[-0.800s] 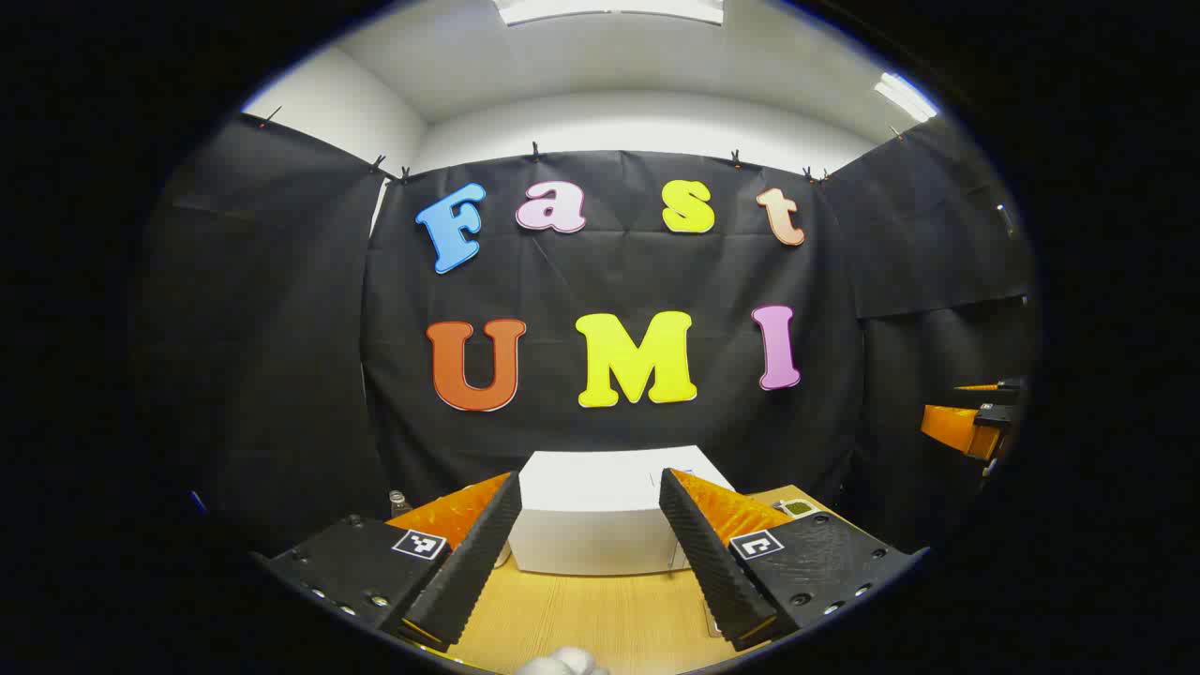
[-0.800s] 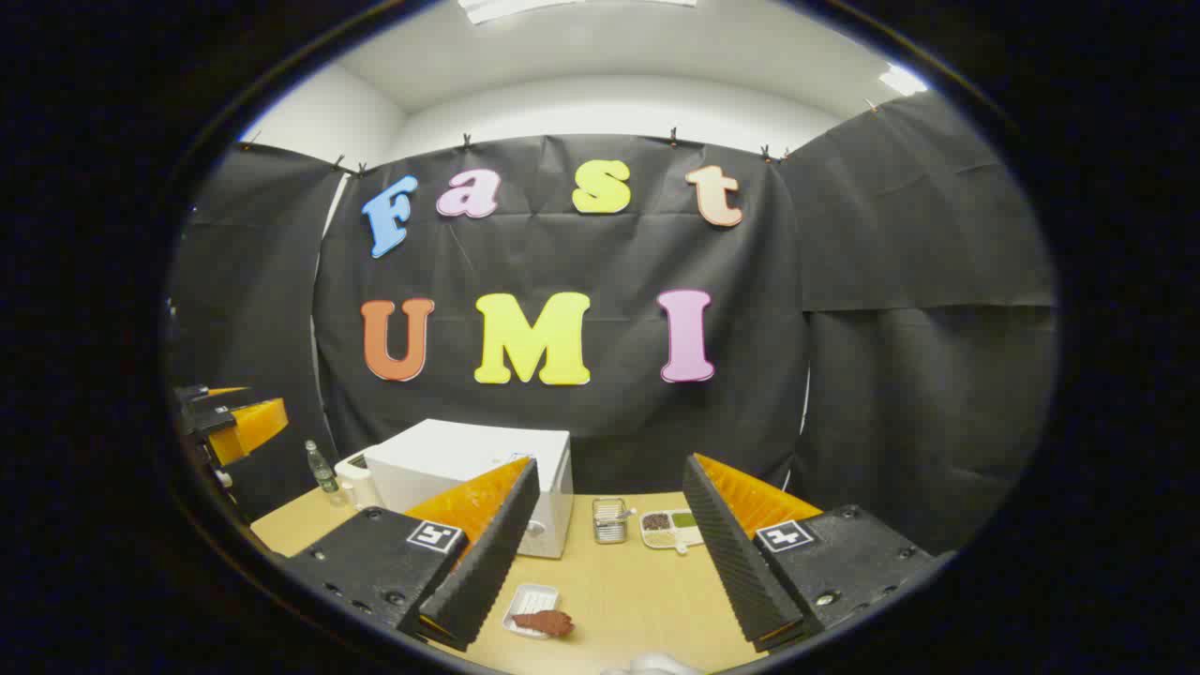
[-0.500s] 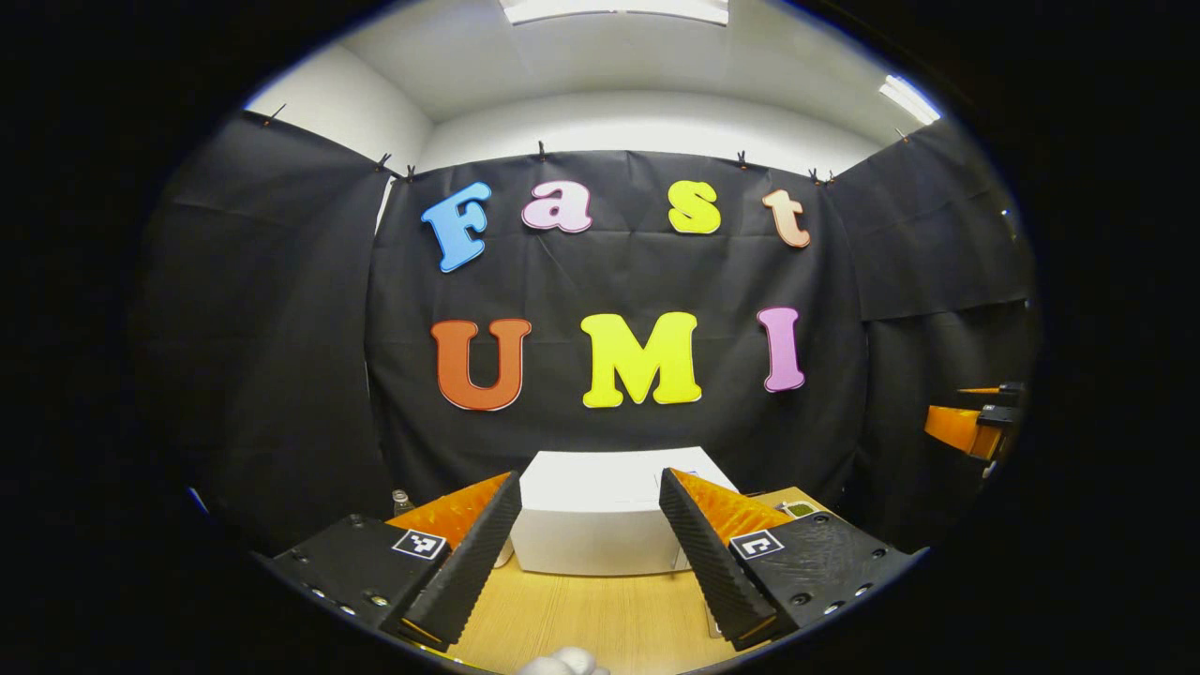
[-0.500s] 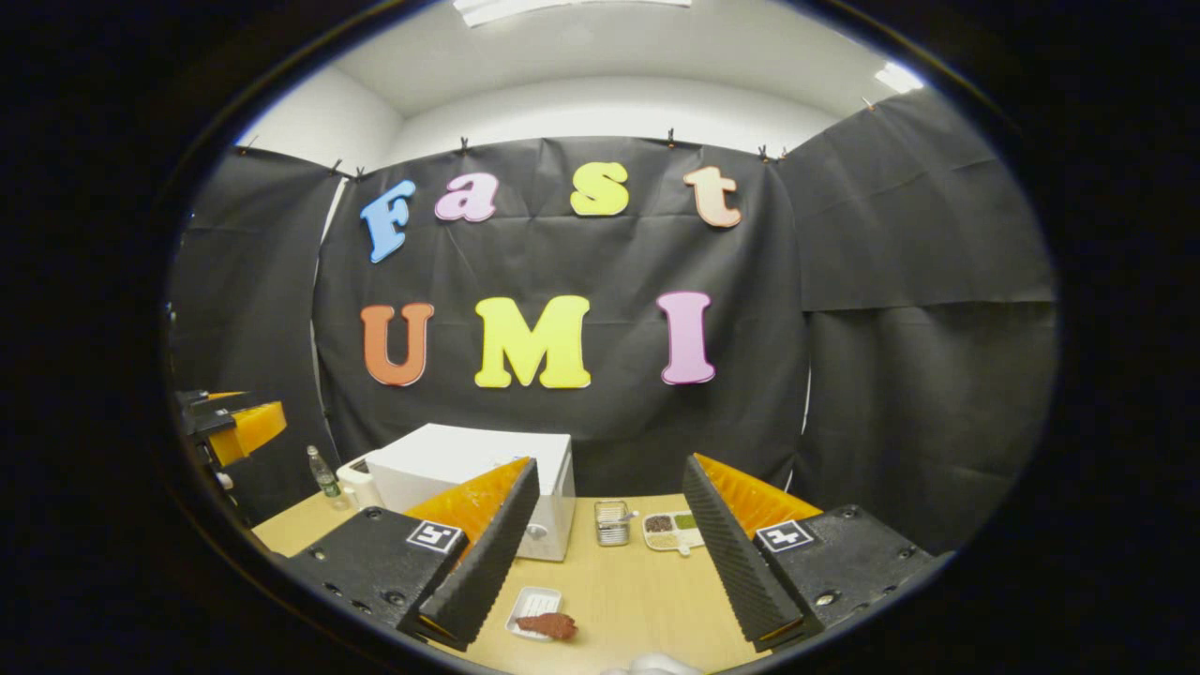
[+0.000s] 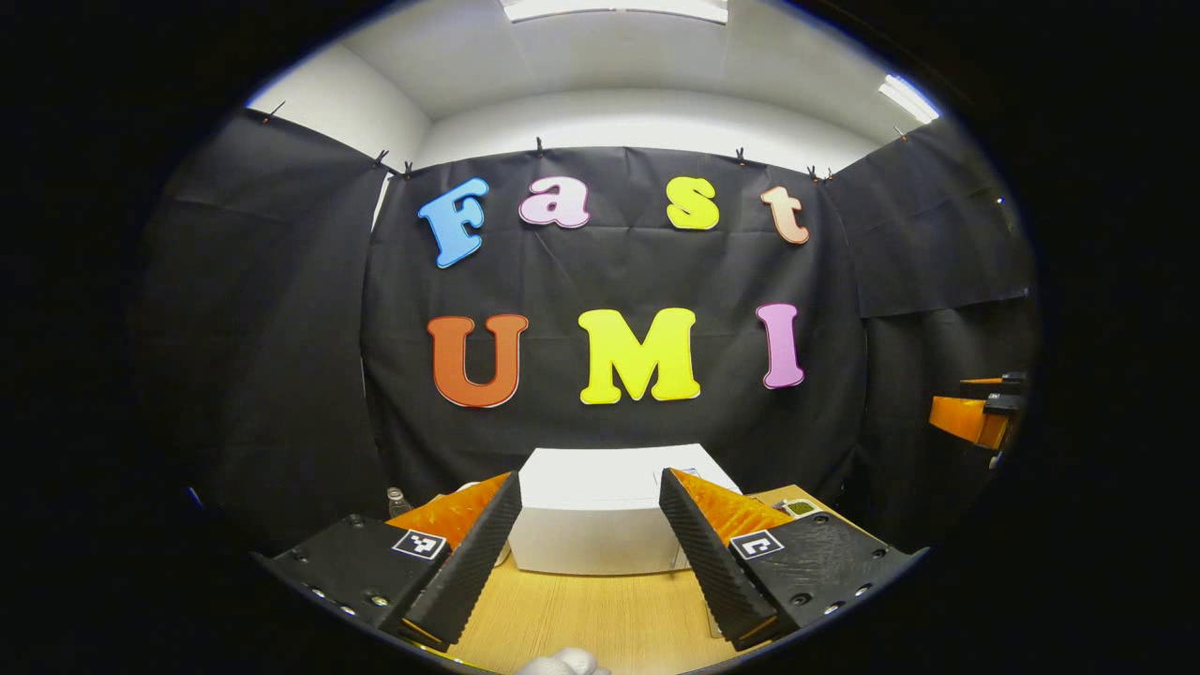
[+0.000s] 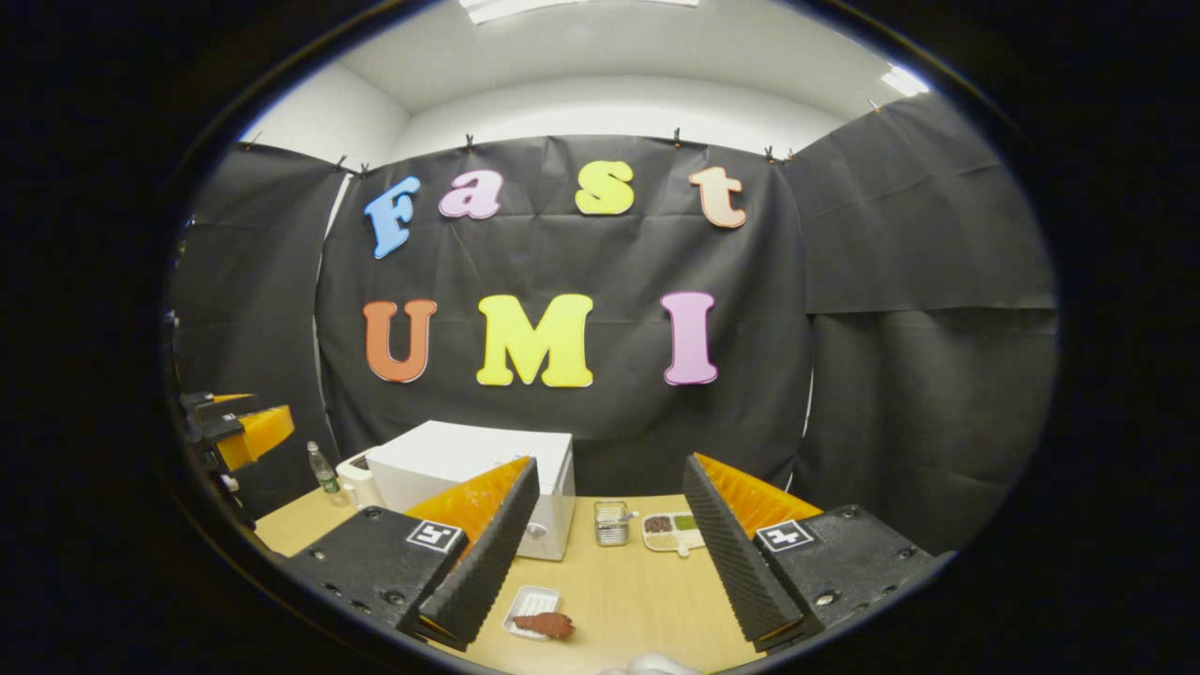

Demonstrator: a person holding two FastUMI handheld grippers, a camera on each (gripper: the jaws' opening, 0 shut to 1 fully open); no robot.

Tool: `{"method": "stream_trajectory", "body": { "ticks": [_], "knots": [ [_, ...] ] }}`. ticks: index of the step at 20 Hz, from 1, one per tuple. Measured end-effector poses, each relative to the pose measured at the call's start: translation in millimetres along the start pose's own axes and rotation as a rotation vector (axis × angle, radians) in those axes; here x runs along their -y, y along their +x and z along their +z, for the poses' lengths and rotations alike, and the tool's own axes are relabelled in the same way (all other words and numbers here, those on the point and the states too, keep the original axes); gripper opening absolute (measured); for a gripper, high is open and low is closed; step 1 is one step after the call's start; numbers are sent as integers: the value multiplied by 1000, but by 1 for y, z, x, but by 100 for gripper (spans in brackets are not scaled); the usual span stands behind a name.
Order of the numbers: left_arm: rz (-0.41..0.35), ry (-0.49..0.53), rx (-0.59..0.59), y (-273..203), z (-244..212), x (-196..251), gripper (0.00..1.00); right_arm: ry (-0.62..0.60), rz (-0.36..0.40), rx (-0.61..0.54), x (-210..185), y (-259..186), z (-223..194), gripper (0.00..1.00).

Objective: Open the microwave oven with the left hand, put the food in, and close the microwave oven.

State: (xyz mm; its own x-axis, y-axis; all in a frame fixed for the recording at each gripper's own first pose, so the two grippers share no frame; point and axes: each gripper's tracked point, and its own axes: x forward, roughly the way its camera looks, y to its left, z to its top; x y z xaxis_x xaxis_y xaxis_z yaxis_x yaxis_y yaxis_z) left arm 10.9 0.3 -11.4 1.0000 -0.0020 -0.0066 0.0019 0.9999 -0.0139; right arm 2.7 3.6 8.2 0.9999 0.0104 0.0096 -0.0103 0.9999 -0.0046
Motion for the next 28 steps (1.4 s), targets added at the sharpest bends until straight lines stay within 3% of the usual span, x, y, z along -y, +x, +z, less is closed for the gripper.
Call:
{"method": "stream_trajectory", "body": {
  "ticks": [3, 4, 5, 10, 11, 15, 16, 17, 19, 23, 24, 25, 26, 28],
  "knots": [
    [-2, -12, -21, 14, -22, 3, 94, -15, -5, 1, 5, 1, 3, 99],
    [-10, -13, -33, 22, -32, 7, 94, -19, -7, -2, 7, 3, 2, 92],
    [-20, -16, -42, 27, -43, 13, 94, -26, -8, -4, 9, 4, 3, 99],
    [-78, -4, -52, 71, -102, 53, 94, -58, -26, 7, 20, 6, 13, 99],
    [-94, -10, -59, 78, -114, 64, 94, -65, -29, 0, 24, 6, 13, 92],
    [-150, 8, -76, 116, -150, 102, 94, -89, -57, -28, 36, 11, 15, 99],
    [-161, 6, -85, 128, -161, 112, 94, -100, -71, -37, 41, 11, 14, 92],
    [-171, 0, -100, 139, -172, 120, 94, -112, -78, -48, 44, 11, 12, 92],
    [-181, -15, -128, 164, -192, 134, 95, -125, -98, -67, 51, 13, 10, 99],
    [-171, -18, -216, 201, -239, 147, 94, -136, -128, -99, 63, 18, 2, 99],
    [-168, -12, -226, 207, -245, 148, 95, -152, -139, -105, 68, 21, 1, 93],
    [-168, -7, -228, 213, -249, 150, 84, -157, -144, -111, 69, 24, -1, 94],
    [-168, -9, -230, 219, -254, 152, 94, -148, -142, -111, 68, 27, -2, 100],
    [-178, -31, -235, 226, -258, 156, 94, -127, -134, -121, 63, 31, -7, 100]
  ]
}}
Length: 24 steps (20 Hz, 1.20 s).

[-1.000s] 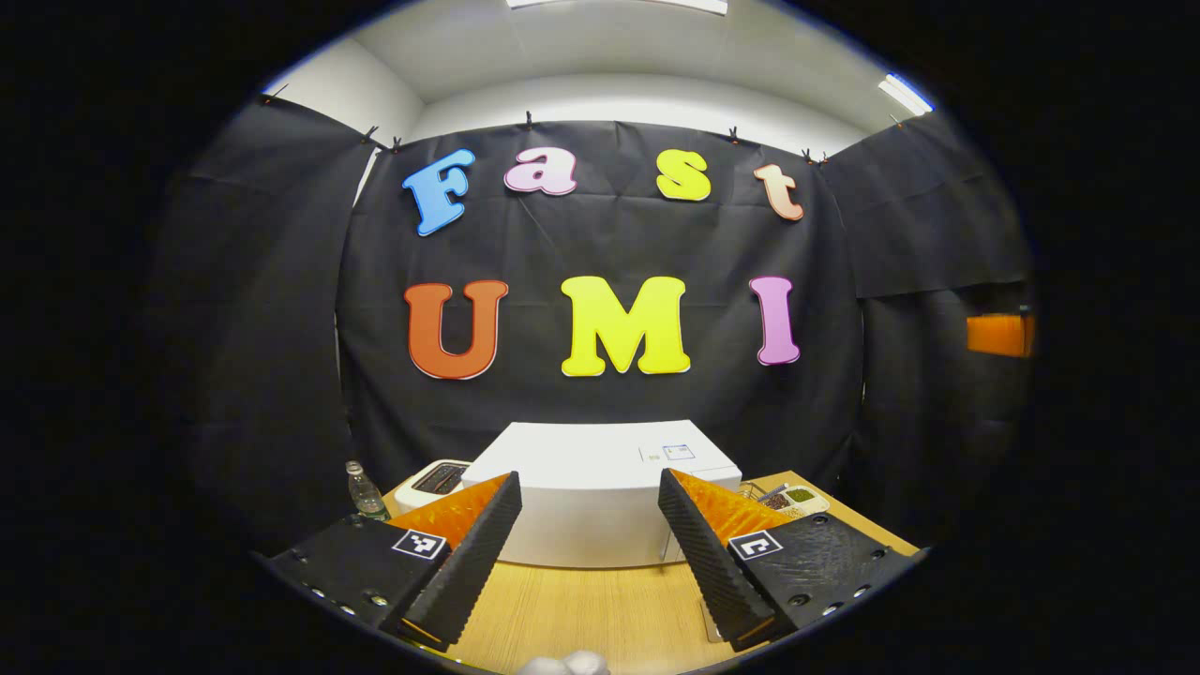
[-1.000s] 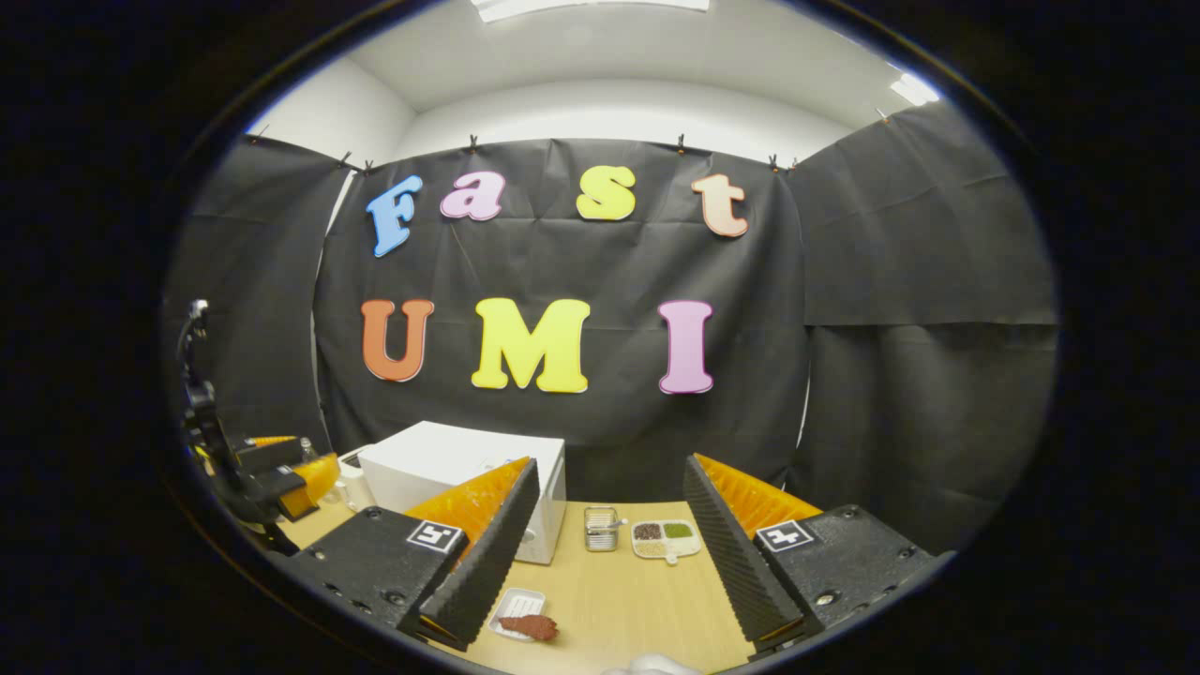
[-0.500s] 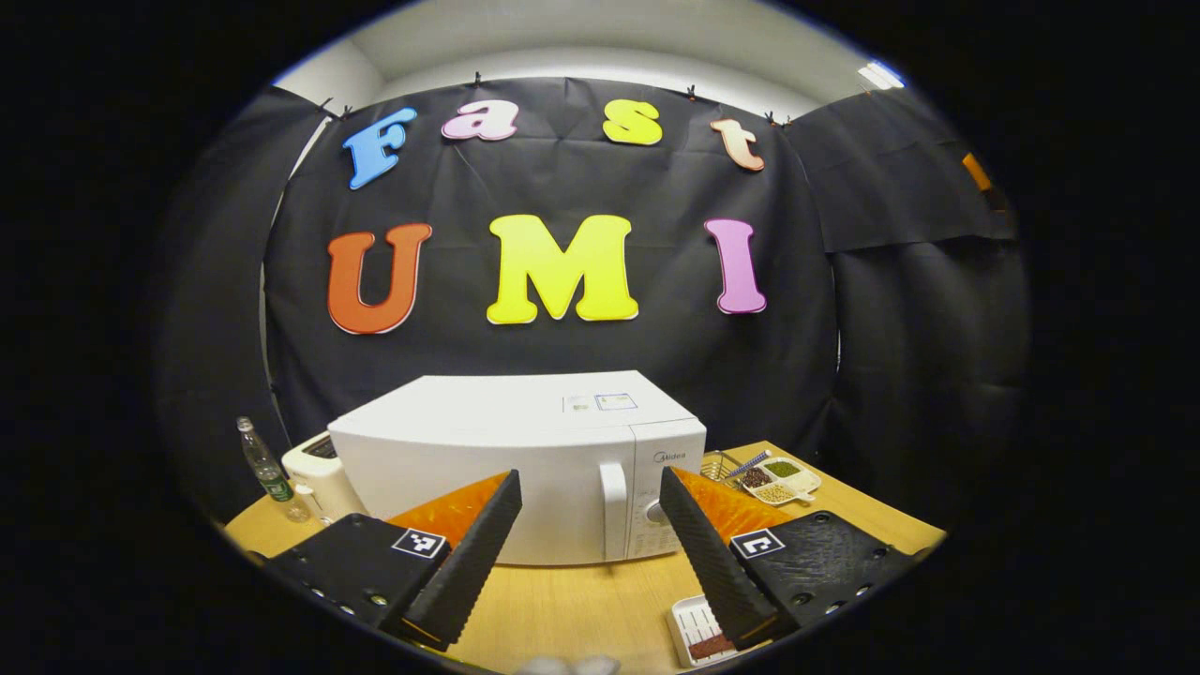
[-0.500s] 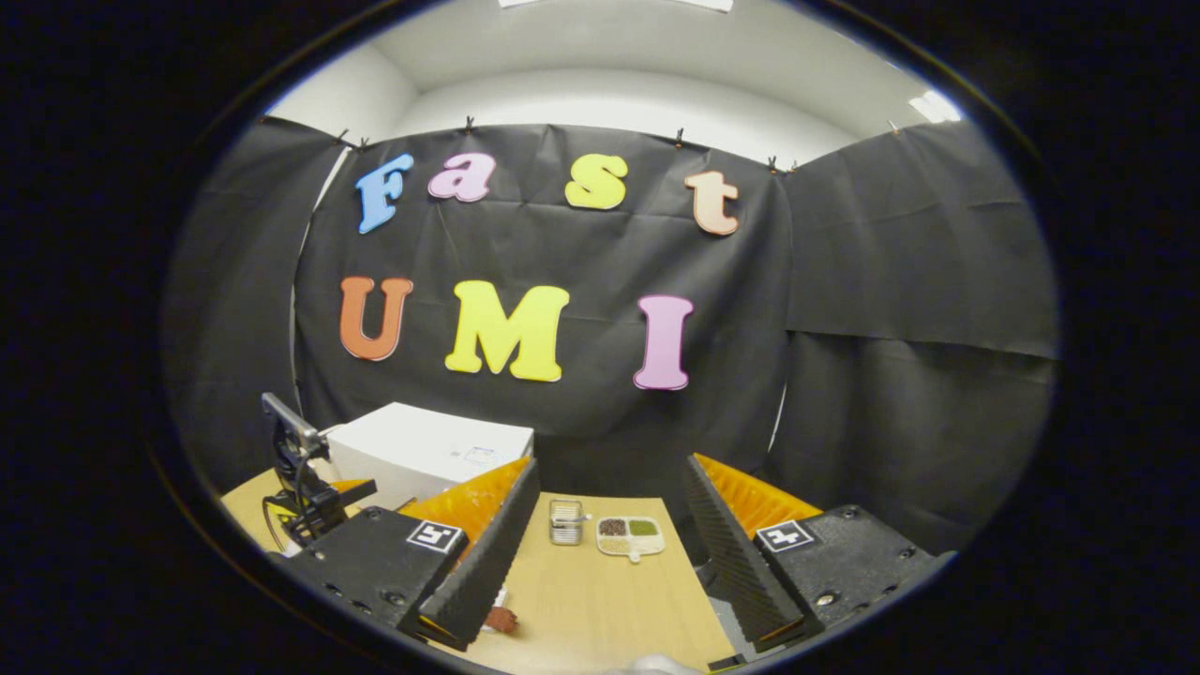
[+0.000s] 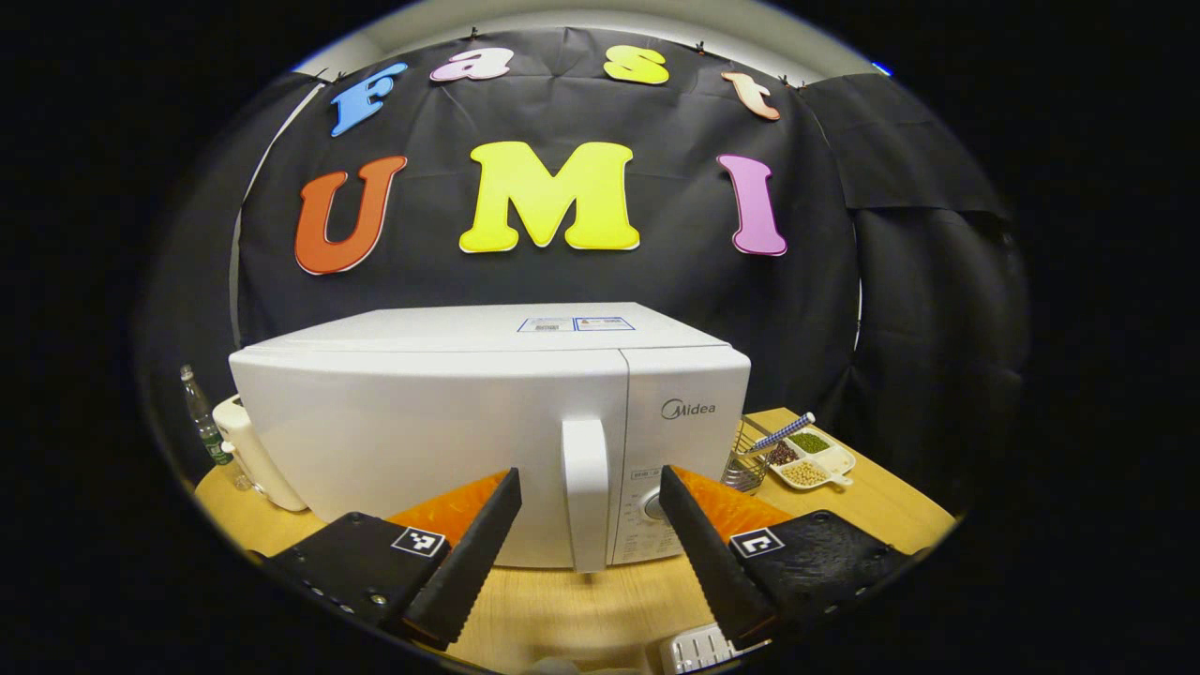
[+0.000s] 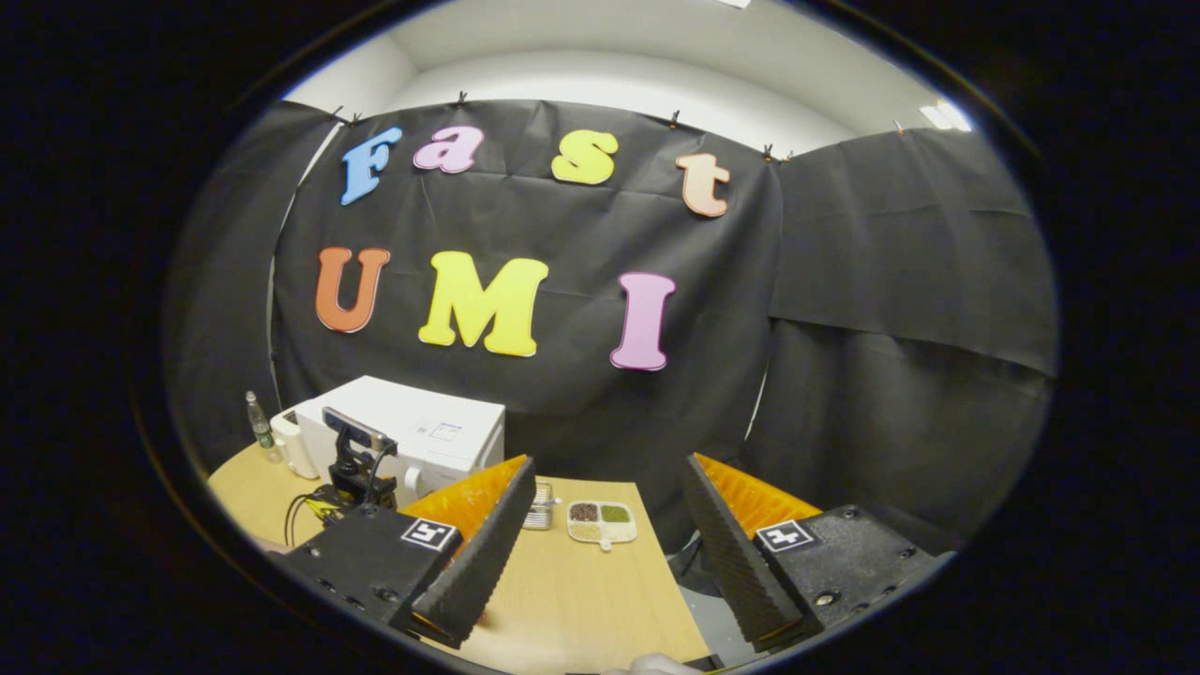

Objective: Open the microwave oven with the left hand, put the food in, and close the microwave oven.

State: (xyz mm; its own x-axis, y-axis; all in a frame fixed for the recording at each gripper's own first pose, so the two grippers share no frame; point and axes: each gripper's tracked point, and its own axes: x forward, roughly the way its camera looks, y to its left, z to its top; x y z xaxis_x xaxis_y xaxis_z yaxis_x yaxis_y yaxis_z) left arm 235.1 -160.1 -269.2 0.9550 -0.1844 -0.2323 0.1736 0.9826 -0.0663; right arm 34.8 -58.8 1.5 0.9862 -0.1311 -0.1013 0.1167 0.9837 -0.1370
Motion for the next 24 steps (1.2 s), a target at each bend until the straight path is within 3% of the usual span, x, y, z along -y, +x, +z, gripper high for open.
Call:
{"method": "stream_trajectory", "body": {
  "ticks": [1, 2, 4, 5, 6, 7, 8, 9, 10, 12, 24],
  "knots": [
    [9, 0, -3, 2, -1, -1, 89, 4, 8, -5, -5, 2, -3, 97],
    [16, 7, -9, 6, -1, -2, 61, 10, 21, -12, -10, 3, -4, 97],
    [23, 14, -15, 9, -4, -2, 59, 10, 43, -19, -19, 3, -4, 97],
    [43, 29, -6, 13, -4, -6, 48, 9, 48, -13, -21, 3, -2, 97],
    [43, 42, -6, 17, -6, -7, 45, 9, 48, -12, -22, 3, -1, 97],
    [42, 42, 12, 10, -3, -5, 30, 11, 49, -14, -23, 3, -2, 96],
    [40, 41, 8, 12, -5, -5, 37, 15, 56, -18, -26, 3, -3, 96],
    [39, 28, 10, 9, -8, -6, 35, 19, 62, -21, -29, 3, -3, 100],
    [31, 15, 1, 10, -10, -6, 19, 24, 65, -21, -31, 3, -2, 97],
    [25, 6, -4, 7, -8, -5, 11, 31, 63, -22, -31, 2, -2, 97],
    [-19, -4, -38, 4, -13, -5, 12, 38, 65, -45, -35, -11, -11, 97]
  ]
}}
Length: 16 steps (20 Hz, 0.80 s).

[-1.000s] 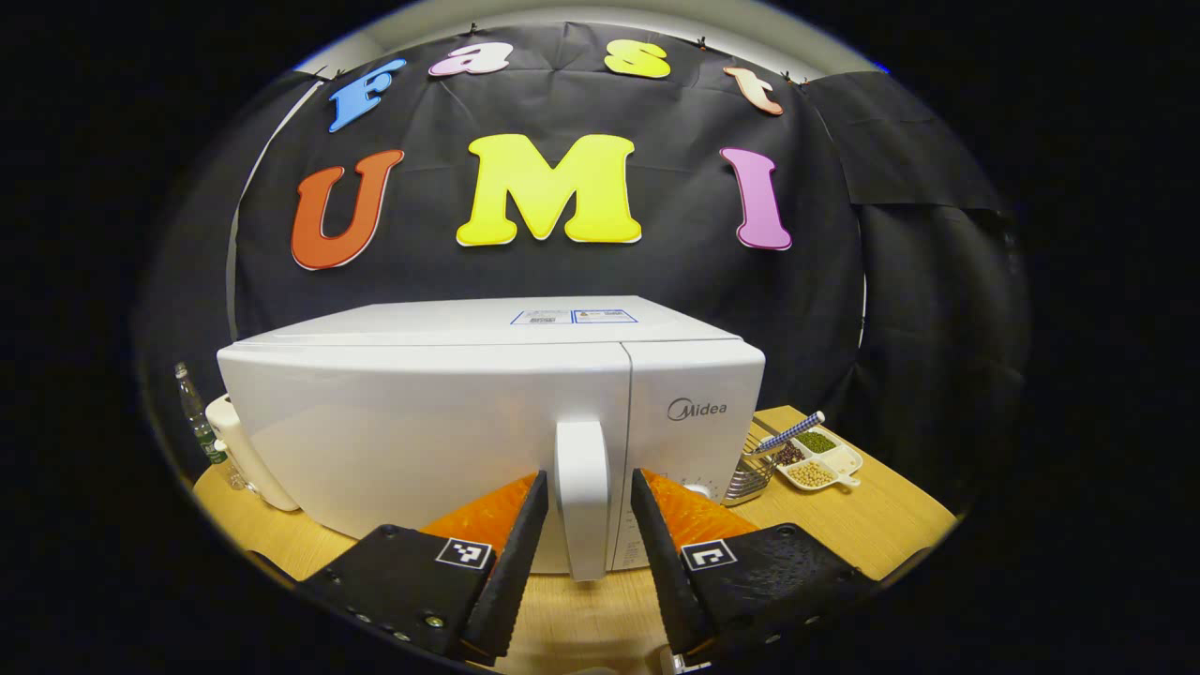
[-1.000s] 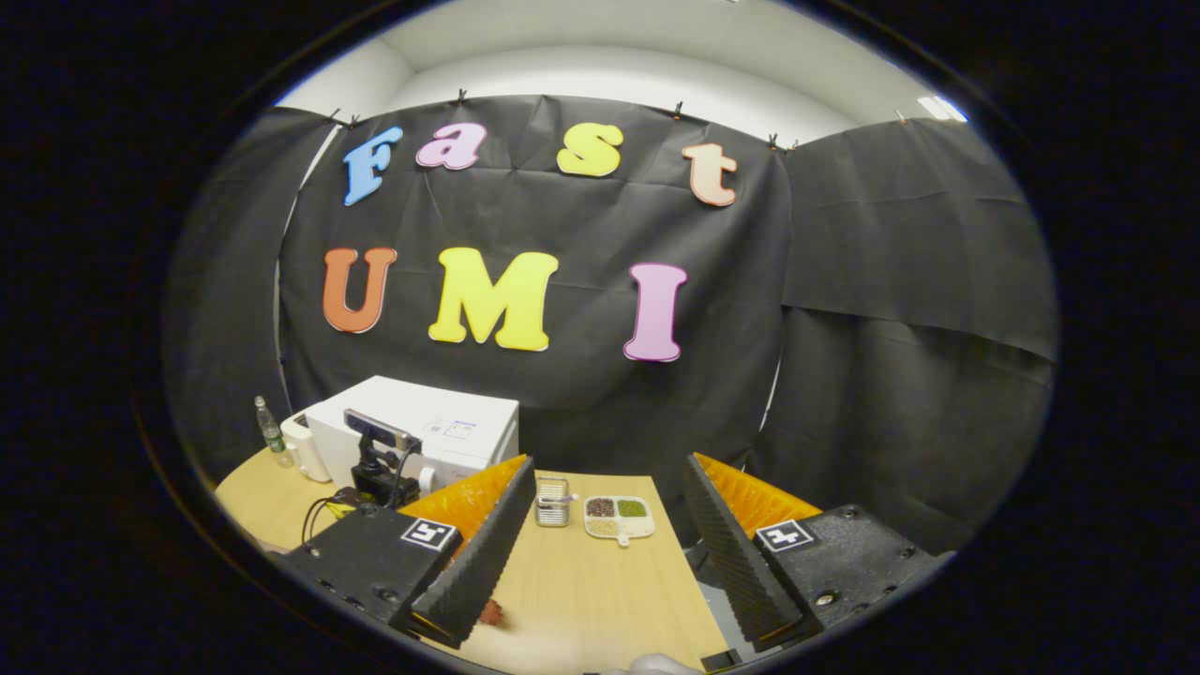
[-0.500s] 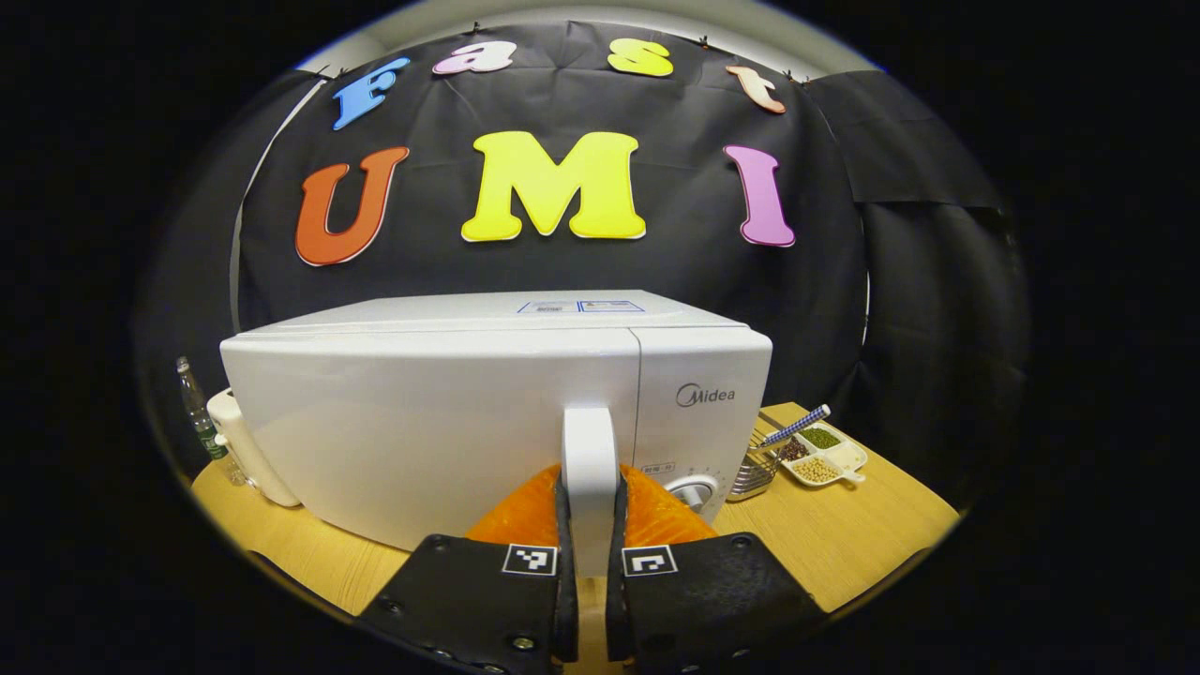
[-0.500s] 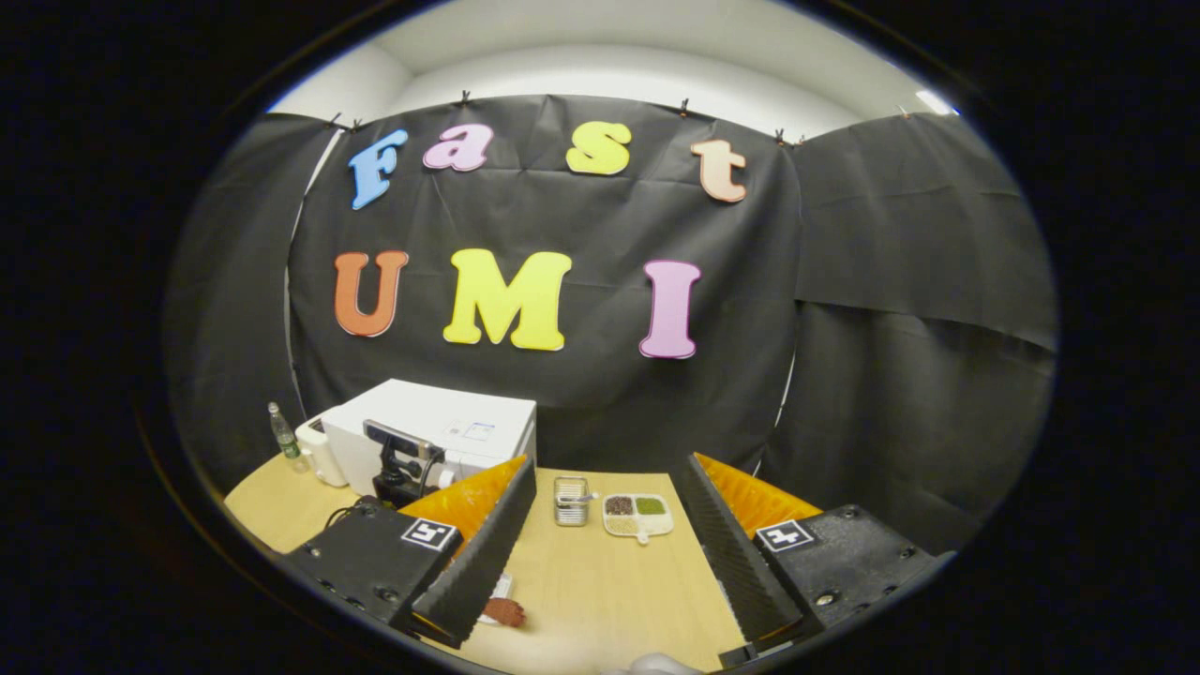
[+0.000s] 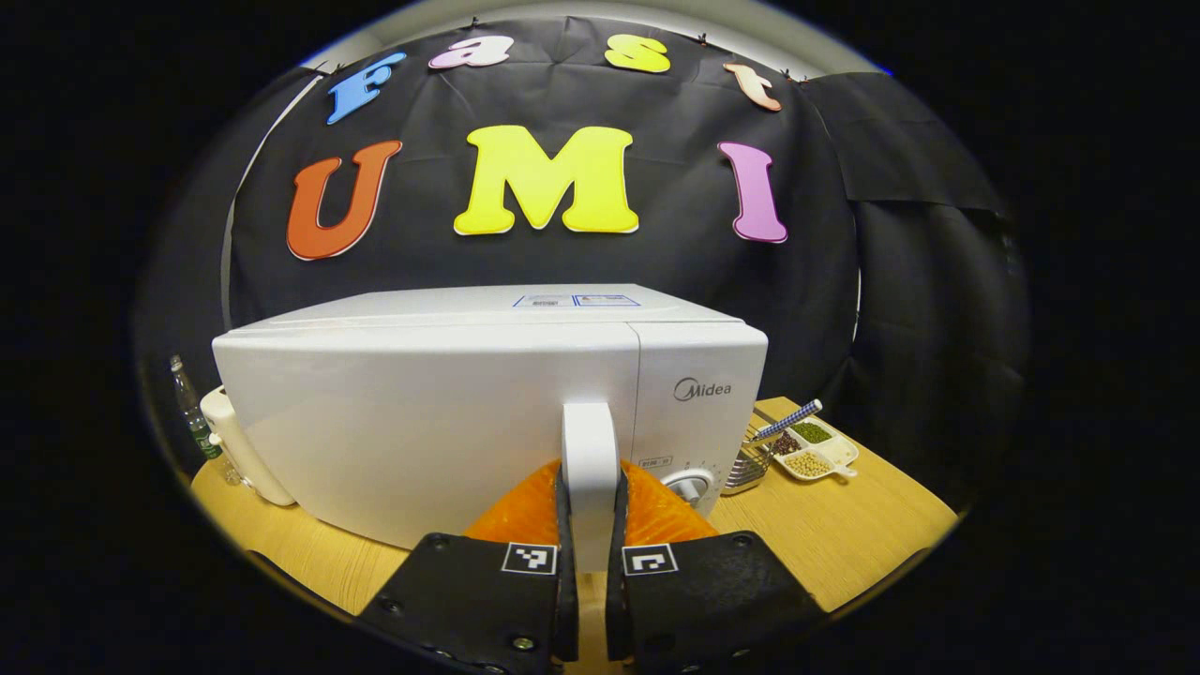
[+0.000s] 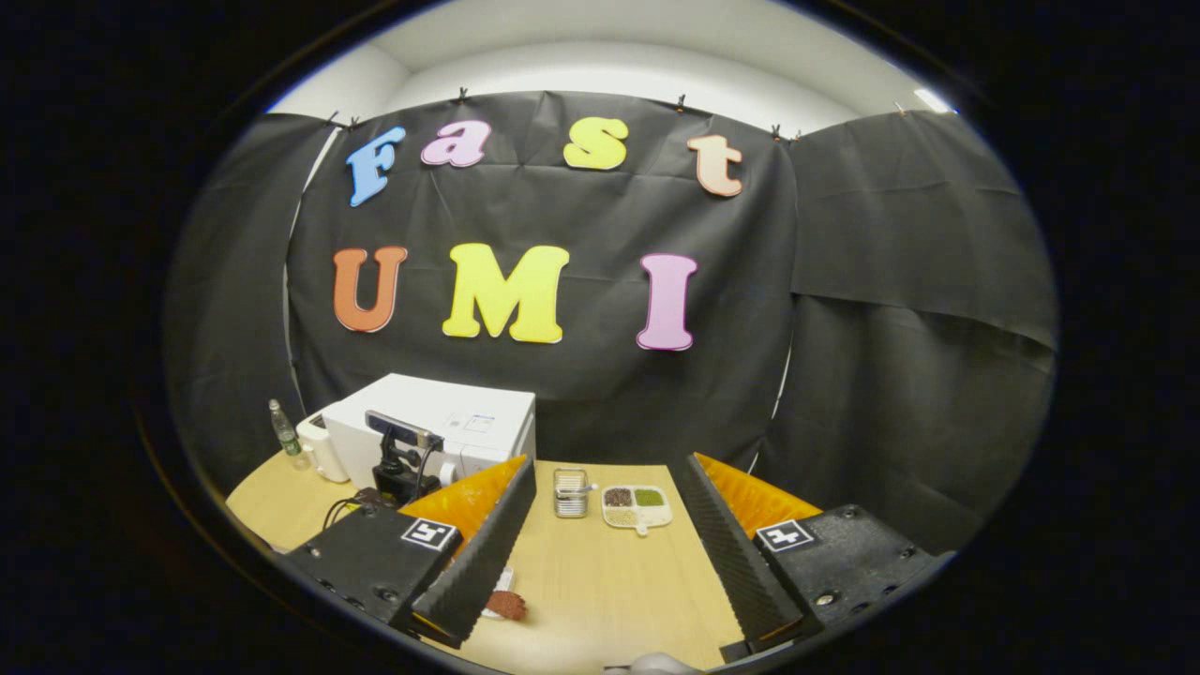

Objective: Open the microwave oven with the left hand, put the food in, and close the microwave oven.

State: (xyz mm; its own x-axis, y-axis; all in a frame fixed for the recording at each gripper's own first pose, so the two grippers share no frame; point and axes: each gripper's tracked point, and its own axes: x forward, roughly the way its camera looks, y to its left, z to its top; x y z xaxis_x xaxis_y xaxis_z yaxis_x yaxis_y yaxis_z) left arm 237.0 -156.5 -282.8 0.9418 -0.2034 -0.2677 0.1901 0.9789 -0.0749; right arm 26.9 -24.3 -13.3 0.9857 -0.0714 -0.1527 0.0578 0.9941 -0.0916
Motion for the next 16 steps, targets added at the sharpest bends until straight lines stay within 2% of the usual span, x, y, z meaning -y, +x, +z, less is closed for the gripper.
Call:
{"method": "stream_trajectory", "body": {
  "ticks": [2, 6, 10, 16],
  "knots": [
    [0, -4, 2, -11, -2, 1, 11, -11, 11, -6, -3, -1, -2, 96],
    [-27, 74, 36, -66, -16, -6, 11, 3, 40, 5, -11, -7, -1, 97],
    [-55, 42, 14, -114, -29, -23, 11, 13, 99, 5, -32, -10, -3, 97],
    [11, 53, -12, -172, -46, -59, 12, -7, 193, 4, -73, -13, -9, 97]
  ]
}}
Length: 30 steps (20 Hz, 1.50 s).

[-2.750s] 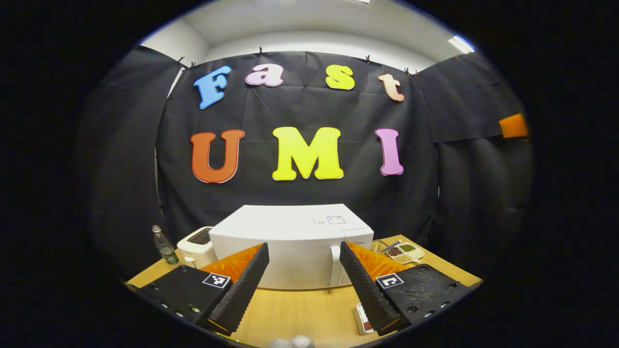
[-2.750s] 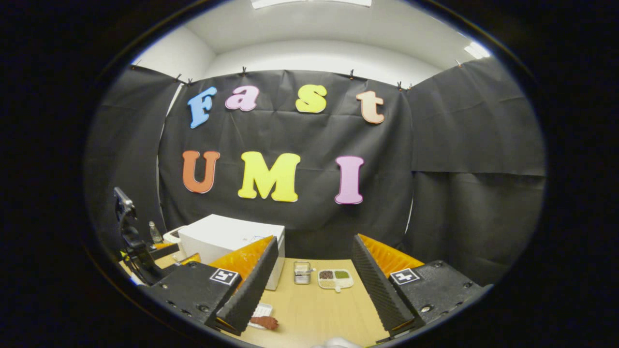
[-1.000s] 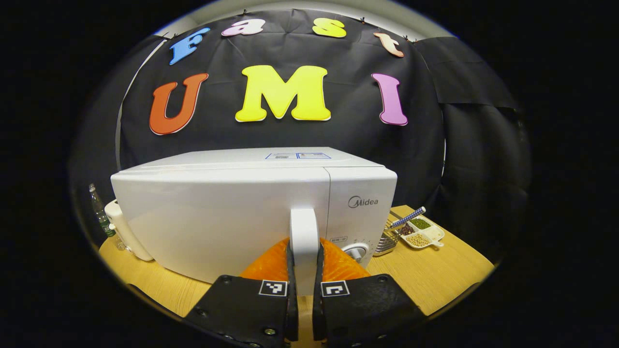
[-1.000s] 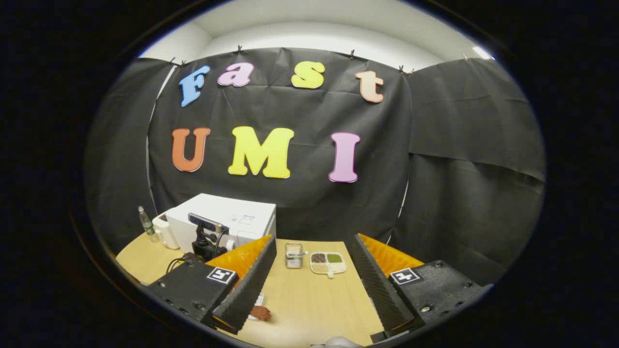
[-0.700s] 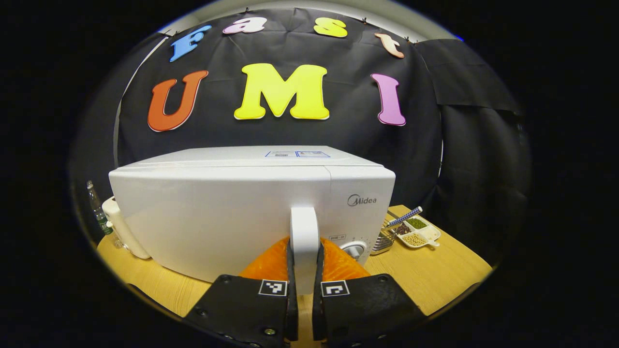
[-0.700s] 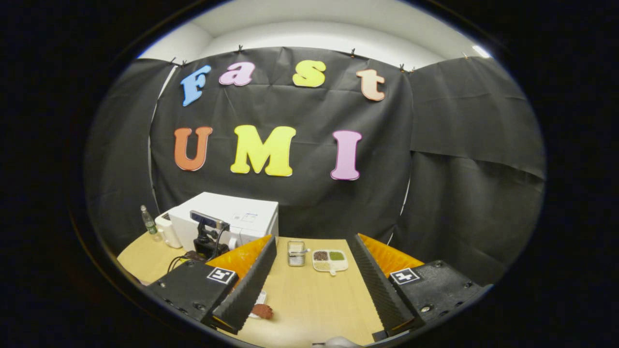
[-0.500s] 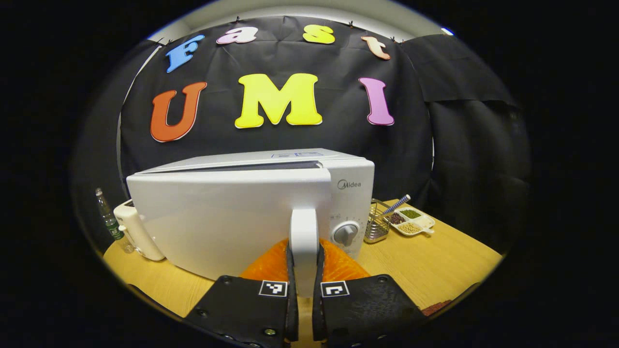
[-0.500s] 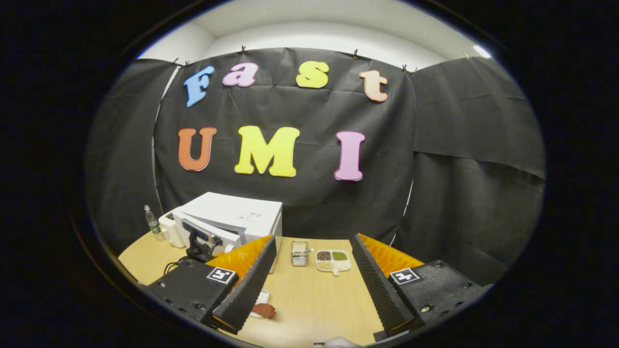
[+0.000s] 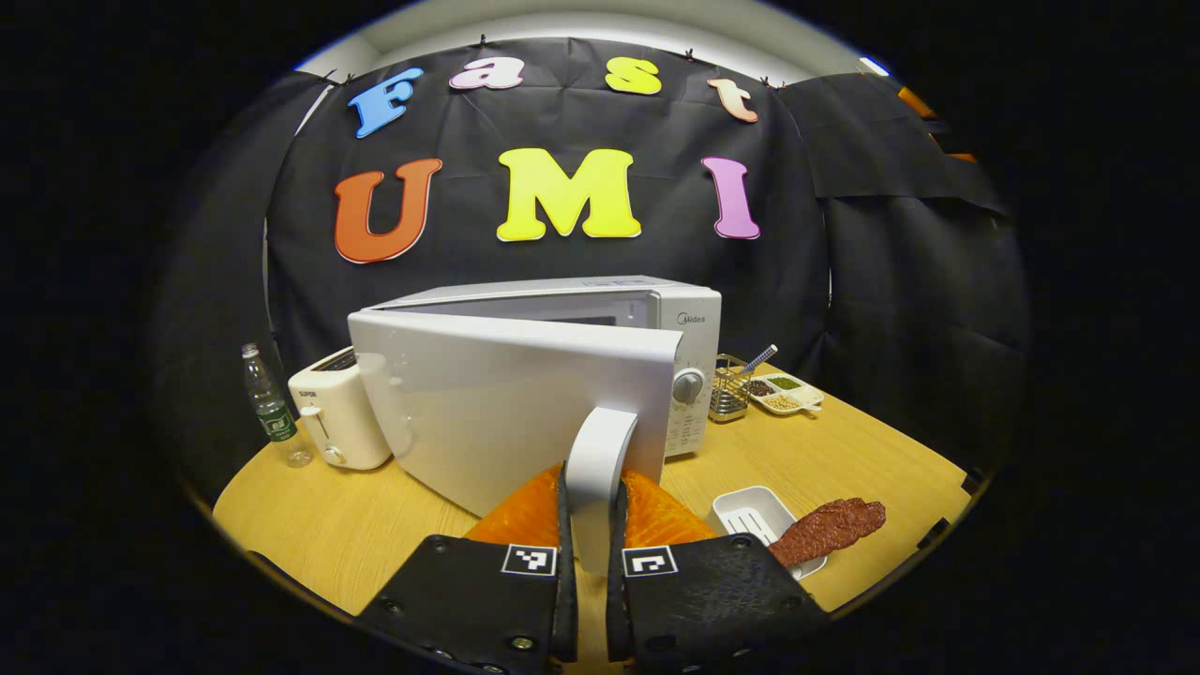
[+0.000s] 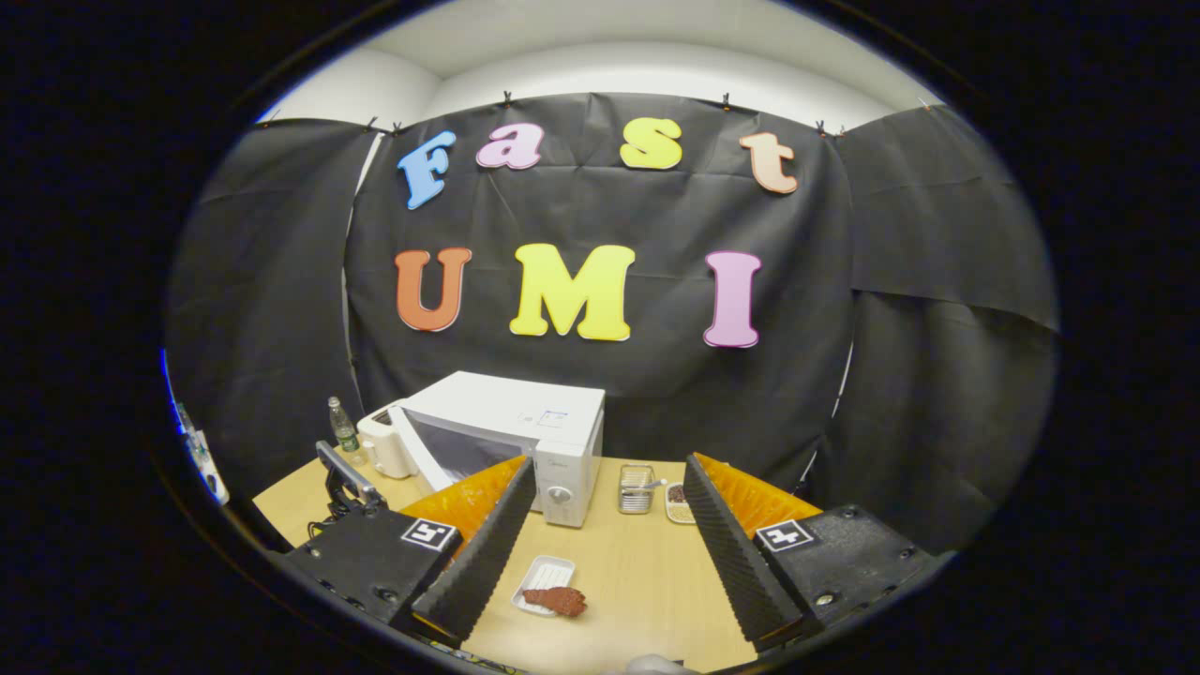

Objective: Open the microwave oven with the left hand, put the food in, and close the microwave oven.

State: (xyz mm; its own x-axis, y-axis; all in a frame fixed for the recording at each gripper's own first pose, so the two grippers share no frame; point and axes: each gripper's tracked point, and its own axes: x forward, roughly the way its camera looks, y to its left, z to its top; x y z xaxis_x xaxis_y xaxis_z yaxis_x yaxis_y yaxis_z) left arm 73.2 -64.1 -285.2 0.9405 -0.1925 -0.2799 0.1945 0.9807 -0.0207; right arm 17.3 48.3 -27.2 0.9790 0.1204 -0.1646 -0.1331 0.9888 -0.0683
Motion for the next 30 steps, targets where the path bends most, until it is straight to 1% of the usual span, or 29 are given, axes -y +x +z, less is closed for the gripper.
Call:
{"method": "stream_trajectory", "body": {
  "ticks": [4, 7, 8, 9, 10, 11, 12, 14, 15, 16, 17, 18, 21, 23, 26, 29, 30],
  "knots": [
    [56, 24, -26, -32, -9, -28, 13, -1, 35, 10, -18, -1, 0, 96],
    [131, 50, -32, -51, -14, -56, 21, -4, 58, 4, -29, -3, -4, 96],
    [158, 48, -40, -56, -17, -67, 29, -4, 63, 4, -32, -4, -3, 96],
    [181, 41, -45, -60, -20, -77, 33, -6, 68, 6, -35, -4, -3, 96],
    [200, 38, -37, -66, -20, -87, 59, -12, 71, 7, -38, -4, -3, 96],
    [222, 34, -37, -69, -21, -97, 70, -24, 72, 9, -42, -5, -3, 97],
    [228, 22, -38, -74, -23, -104, 86, -35, 76, 6, -45, -5, -4, 96],
    [255, 21, -26, -86, -21, -114, 94, -42, 94, 6, -54, -6, -4, 96],
    [273, 39, -12, -91, -17, -119, 94, -41, 104, 0, -59, -6, -6, 96],
    [285, 50, -11, -95, -17, -125, 88, -40, 115, -4, -64, -6, -7, 97],
    [292, 48, -16, -100, -20, -130, 87, -43, 126, -9, -69, -6, -9, 96],
    [297, 42, -17, -104, -20, -135, 94, -47, 136, -10, -74, -6, -9, 97],
    [326, 50, -23, -125, -24, -154, 94, -47, 178, -8, -89, -4, -10, 97],
    [358, 63, -24, -140, -27, -174, 94, -52, 197, -8, -95, -4, -12, 96],
    [435, 49, -43, -160, -34, -206, 95, -44, 211, -4, -96, -3, -16, 96],
    [500, 46, -52, -181, -36, -232, 94, -38, 184, -15, -80, 3, -29, 96],
    [512, 41, -53, -188, -36, -237, 94, -29, 184, -18, -75, 7, -37, 100]
  ]
}}
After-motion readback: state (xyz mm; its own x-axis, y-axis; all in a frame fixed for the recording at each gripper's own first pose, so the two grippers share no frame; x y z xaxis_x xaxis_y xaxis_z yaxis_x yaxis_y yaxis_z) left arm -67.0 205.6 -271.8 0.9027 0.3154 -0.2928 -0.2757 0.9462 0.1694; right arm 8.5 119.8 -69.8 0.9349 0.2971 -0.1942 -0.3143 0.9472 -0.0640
